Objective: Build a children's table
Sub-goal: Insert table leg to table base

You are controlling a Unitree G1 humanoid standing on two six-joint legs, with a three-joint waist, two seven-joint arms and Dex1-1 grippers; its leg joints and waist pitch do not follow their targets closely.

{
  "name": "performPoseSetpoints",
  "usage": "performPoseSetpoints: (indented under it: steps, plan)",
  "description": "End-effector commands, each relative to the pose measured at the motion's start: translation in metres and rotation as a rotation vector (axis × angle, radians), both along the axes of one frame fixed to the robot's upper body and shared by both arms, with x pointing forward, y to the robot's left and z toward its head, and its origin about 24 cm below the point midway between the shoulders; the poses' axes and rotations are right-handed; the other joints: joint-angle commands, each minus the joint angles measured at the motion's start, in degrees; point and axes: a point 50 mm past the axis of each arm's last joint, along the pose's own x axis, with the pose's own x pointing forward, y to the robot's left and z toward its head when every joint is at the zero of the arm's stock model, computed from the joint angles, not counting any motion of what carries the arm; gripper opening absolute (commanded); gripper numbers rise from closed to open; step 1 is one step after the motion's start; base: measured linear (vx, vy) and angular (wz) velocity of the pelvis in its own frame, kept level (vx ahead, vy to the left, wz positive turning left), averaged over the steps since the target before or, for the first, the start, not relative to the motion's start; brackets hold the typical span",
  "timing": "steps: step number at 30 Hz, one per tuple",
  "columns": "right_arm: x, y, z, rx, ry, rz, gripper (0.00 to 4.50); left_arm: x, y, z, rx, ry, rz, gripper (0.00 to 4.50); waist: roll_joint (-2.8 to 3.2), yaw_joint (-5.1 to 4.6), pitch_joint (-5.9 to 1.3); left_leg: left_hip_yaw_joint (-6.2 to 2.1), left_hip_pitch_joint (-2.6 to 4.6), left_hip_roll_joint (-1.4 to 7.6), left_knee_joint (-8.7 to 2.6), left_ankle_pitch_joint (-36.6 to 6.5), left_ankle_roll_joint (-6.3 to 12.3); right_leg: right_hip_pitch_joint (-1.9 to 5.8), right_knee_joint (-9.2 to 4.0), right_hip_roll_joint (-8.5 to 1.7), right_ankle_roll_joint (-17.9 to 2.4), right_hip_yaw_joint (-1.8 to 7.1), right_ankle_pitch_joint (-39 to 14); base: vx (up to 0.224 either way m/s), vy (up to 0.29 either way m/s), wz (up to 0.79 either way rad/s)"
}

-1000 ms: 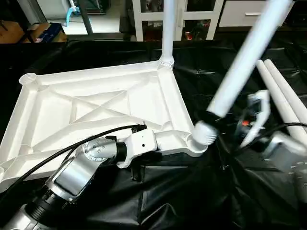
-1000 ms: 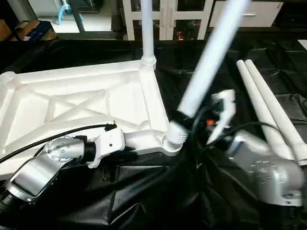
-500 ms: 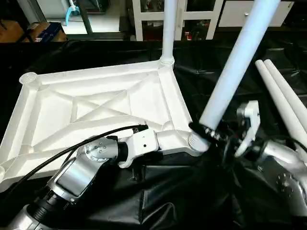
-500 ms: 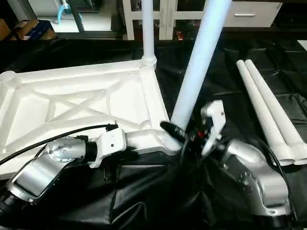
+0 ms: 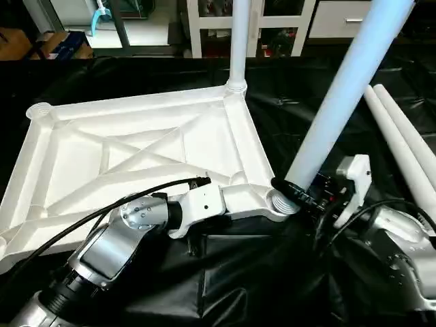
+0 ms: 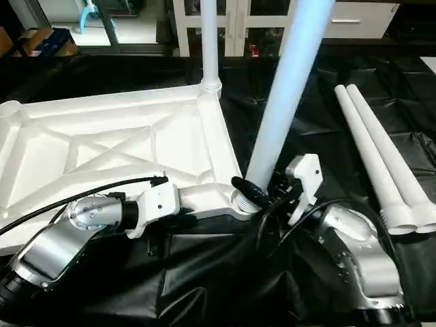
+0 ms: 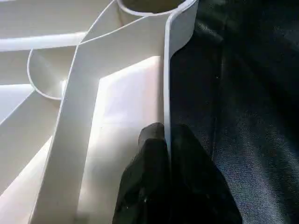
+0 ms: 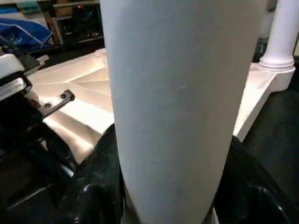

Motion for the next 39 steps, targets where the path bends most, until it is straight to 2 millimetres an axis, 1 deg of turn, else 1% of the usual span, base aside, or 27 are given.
performPoseSetpoints:
  steps: [1, 4, 6, 9, 10, 13, 14, 17, 20, 23, 24, 25, 26, 28, 29, 30, 31, 33, 34, 36, 39]
  plan:
    - [0.000, 0.003, -0.010, -0.030, 0.015, 0.023, 1.91, -0.002, 0.004, -0.016, 0.028, 0.058, 0.031, 0.00, -1.25, -0.20, -2.24, -2.07, 1.65, 3.38, -5.06, -23.25, 2.03, 1.20, -4.33, -2.67, -6.82, 1.82, -31.90, 0.000, 0.000, 0.00]
    - [0.001, 0.005, -0.014, -0.043, 0.009, 0.039, 1.91, -0.002, 0.004, -0.015, 0.028, 0.057, 0.029, 0.00, -1.21, -0.17, -2.25, -2.07, 1.61, 3.47, -5.14, -22.83, 2.14, 1.33, -4.16, -2.64, -7.33, 1.84, -30.55, 0.000, 0.000, 0.00]
    - [0.000, 0.005, -0.017, -0.052, 0.010, 0.050, 1.91, -0.002, 0.005, -0.015, 0.029, 0.056, 0.029, 0.00, -1.31, -0.18, -2.23, -1.99, 1.65, 3.46, -5.12, -23.04, 2.32, 1.36, -4.14, -2.67, -7.57, 1.88, -30.31, 0.000, 0.000, 0.00]
    - [-0.002, 0.007, -0.020, -0.074, 0.012, 0.081, 1.91, -0.001, 0.005, -0.015, 0.030, 0.054, 0.032, 0.00, -1.31, -0.17, -2.14, -2.02, 1.64, 3.49, -5.18, -23.19, 2.38, 1.39, -4.20, -2.69, -7.55, 1.88, -30.97, 0.000, 0.000, 0.00]
    - [-0.003, 0.007, -0.021, -0.084, 0.012, 0.099, 1.91, -0.001, 0.005, -0.015, 0.030, 0.054, 0.032, 0.00, -1.40, -0.18, -2.10, -2.05, 1.59, 3.49, -5.22, -23.39, 2.32, 1.40, -4.21, -2.69, -7.35, 1.87, -31.46, 0.000, 0.000, 0.00]
    - [-0.008, 0.007, -0.024, -0.100, 0.024, 0.136, 1.91, -0.001, 0.005, -0.015, 0.030, 0.052, 0.034, 0.00, -1.40, -0.13, -2.04, -2.07, 1.83, 3.51, -5.22, -23.97, 2.15, 1.23, -4.46, -2.77, -6.89, 1.93, -32.99, 0.000, 0.000, 0.00]
    - [-0.009, 0.007, -0.025, -0.105, 0.026, 0.146, 1.91, -0.001, 0.005, -0.015, 0.031, 0.051, 0.034, 0.00, -1.43, -0.12, -1.98, -2.09, 1.80, 3.54, -5.27, -24.06, 2.15, 1.23, -4.48, -2.75, -6.84, 1.95, -33.09, 0.000, 0.000, 0.00]
    - [-0.013, 0.007, -0.028, -0.141, 0.024, 0.178, 1.91, 0.000, 0.005, -0.015, 0.030, 0.050, 0.034, 0.00, -1.48, -0.06, -2.06, -2.03, 1.71, 3.54, -5.24, -23.11, 2.48, 1.33, -4.41, -2.81, -6.93, 2.00, -32.19, 0.000, 0.000, 0.00]
    - [-0.015, 0.007, -0.029, -0.160, 0.020, 0.189, 1.91, 0.000, 0.005, -0.015, 0.030, 0.049, 0.034, 0.00, -1.42, 0.04, -2.10, -1.84, 1.88, 3.59, -5.20, -22.45, 2.84, 1.23, -4.39, -2.66, -7.47, 2.03, -30.84, 0.000, 0.000, 0.00]
    - [-0.015, 0.007, -0.033, -0.189, 0.009, 0.203, 1.91, 0.001, 0.004, -0.014, 0.031, 0.046, 0.034, 0.00, -1.50, 0.01, -2.10, -1.88, 1.61, 3.61, -5.26, -21.90, 3.05, 1.45, -4.25, -2.75, -7.84, 1.98, -30.25, 0.000, 0.000, 0.00]
    - [-0.016, 0.008, -0.035, -0.191, 0.013, 0.209, 1.91, 0.001, 0.004, -0.014, 0.031, 0.043, 0.036, 0.00, -1.65, -0.01, -2.10, -1.91, 1.53, 3.61, -5.28, -21.86, 3.13, 1.52, -4.24, -2.75, -7.81, 1.96, -30.45, 0.000, 0.000, 0.00]
    - [-0.017, 0.008, -0.036, -0.191, 0.014, 0.212, 1.91, 0.002, 0.004, -0.014, 0.031, 0.042, 0.036, 0.00, -1.48, -0.01, -1.99, -1.98, 1.59, 3.65, -5.35, -22.36, 3.05, 1.43, -4.31, -2.79, -7.78, 1.96, -31.34, 0.000, 0.000, 0.00]
    - [-0.017, 0.008, -0.036, -0.192, 0.014, 0.214, 1.91, 0.002, 0.004, -0.014, 0.031, 0.042, 0.037, 0.00, -1.51, -0.05, -1.97, -1.99, 1.62, 3.64, -5.33, -22.70, 2.96, 1.40, -4.40, -2.82, -7.65, 1.95, -31.89, 0.000, 0.000, 0.00]
    - [-0.020, 0.009, -0.038, -0.195, 0.023, 0.232, 1.91, 0.002, 0.005, -0.014, 0.033, 0.041, 0.037, 0.00, -1.52, -0.06, -1.80, -2.15, 1.62, 3.59, -5.41, -23.97, 2.53, 1.34, -4.59, -2.91, -6.75, 1.95, -34.42, 0.000, 0.000, 0.00]
    - [-0.021, 0.011, -0.039, -0.200, 0.030, 0.249, 1.91, 0.002, 0.005, -0.014, 0.034, 0.042, 0.038, 0.00, -1.58, -0.08, -1.77, -2.18, 1.62, 3.58, -5.44, -24.19, 2.45, 1.29, -4.65, -2.88, -6.51, 1.94, -34.93, 0.000, 0.000, 0.00]
    - [-0.022, 0.012, -0.040, -0.204, 0.035, 0.259, 1.91, 0.002, 0.005, -0.014, 0.034, 0.043, 0.038, 0.00, -1.43, -0.06, -1.75, -2.24, 1.70, 3.59, -5.45, -24.52, 2.27, 1.22, -4.71, -2.91, -6.19, 1.96, -35.48, 0.000, 0.000, 0.00]
    - [-0.023, 0.013, -0.041, -0.206, 0.047, 0.273, 1.91, 0.002, 0.005, -0.014, 0.035, 0.043, 0.038, 0.00, -1.54, -0.09, -1.74, -2.24, 1.71, 3.58, -5.46, -24.68, 2.22, 1.17, -4.76, -2.88, -6.00, 1.96, -35.66, 0.000, 0.000, 0.00]
    - [-0.025, 0.015, -0.042, -0.205, 0.068, 0.292, 1.91, 0.002, 0.006, -0.014, 0.037, 0.044, 0.037, 0.00, -1.54, -0.03, -1.80, -2.24, 1.73, 3.59, -5.44, -24.41, 2.25, 1.18, -4.74, -2.89, -5.95, 1.99, -35.30, 0.000, 0.000, 0.00]
    - [-0.025, 0.017, -0.042, -0.203, 0.085, 0.302, 1.91, 0.002, 0.006, -0.014, 0.038, 0.044, 0.037, 0.00, -1.45, -0.02, -1.75, -2.23, 1.69, 3.62, -5.51, -24.10, 2.33, 1.17, -4.68, -2.84, -6.18, 2.01, -34.49, 0.000, 0.000, 0.00]
    - [-0.024, 0.017, -0.043, -0.199, 0.097, 0.305, 1.91, 0.002, 0.006, -0.014, 0.038, 0.045, 0.037, 0.00, -1.52, -0.02, -1.81, -2.19, 1.64, 3.62, -5.51, -23.81, 2.44, 1.24, -4.59, -2.81, -6.43, 1.99, -33.70, 0.000, 0.000, 0.00]
    - [-0.020, 0.018, -0.044, -0.170, 0.140, 0.292, 1.91, 0.002, 0.006, -0.014, 0.039, 0.045, 0.036, 0.00, -1.40, -0.01, -1.78, -2.19, 1.63, 3.65, -5.52, -23.54, 2.54, 1.28, -4.55, -2.83, -6.95, 1.98, -33.09, 0.000, 0.000, 0.00]
